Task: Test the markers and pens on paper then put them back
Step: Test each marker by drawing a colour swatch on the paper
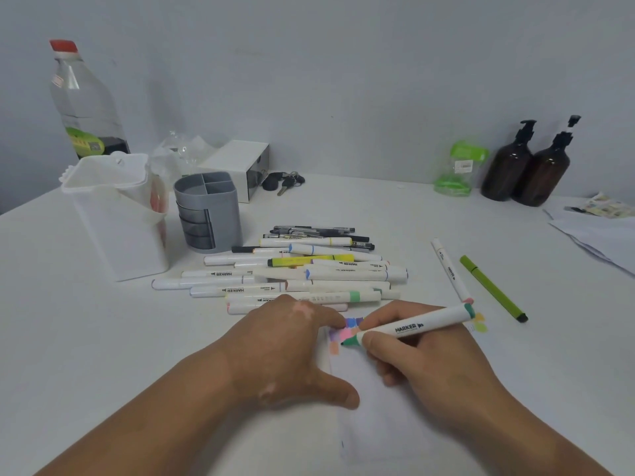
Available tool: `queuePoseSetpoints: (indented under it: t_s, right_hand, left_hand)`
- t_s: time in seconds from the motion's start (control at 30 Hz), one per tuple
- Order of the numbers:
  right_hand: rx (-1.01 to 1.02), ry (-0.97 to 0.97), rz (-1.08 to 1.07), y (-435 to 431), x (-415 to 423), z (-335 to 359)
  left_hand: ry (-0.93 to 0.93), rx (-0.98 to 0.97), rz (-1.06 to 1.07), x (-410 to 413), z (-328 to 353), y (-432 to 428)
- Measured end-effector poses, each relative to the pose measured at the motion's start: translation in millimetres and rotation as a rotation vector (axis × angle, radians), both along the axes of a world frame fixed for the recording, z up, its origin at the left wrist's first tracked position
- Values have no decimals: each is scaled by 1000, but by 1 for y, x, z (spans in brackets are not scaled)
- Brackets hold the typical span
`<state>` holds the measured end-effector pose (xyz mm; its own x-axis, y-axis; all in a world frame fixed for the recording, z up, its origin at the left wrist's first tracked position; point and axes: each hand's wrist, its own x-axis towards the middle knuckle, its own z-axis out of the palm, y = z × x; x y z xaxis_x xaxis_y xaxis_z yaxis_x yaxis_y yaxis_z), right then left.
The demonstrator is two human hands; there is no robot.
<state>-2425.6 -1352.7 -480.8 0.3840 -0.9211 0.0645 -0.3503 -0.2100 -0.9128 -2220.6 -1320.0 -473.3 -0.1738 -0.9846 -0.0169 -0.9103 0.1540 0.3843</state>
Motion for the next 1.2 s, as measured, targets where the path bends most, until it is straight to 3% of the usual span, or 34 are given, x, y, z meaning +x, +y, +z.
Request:
queuePoseSetpoints:
  t_s: [0.27, 1.2]
  right_hand:
    - [-2, 72, 18, -3, 0, -3]
    - [2, 54, -1, -5, 0, -4]
  left_hand:
    - [-11, -2, -7, 0, 0, 1]
    - [-16, 12, 17, -1, 2, 1]
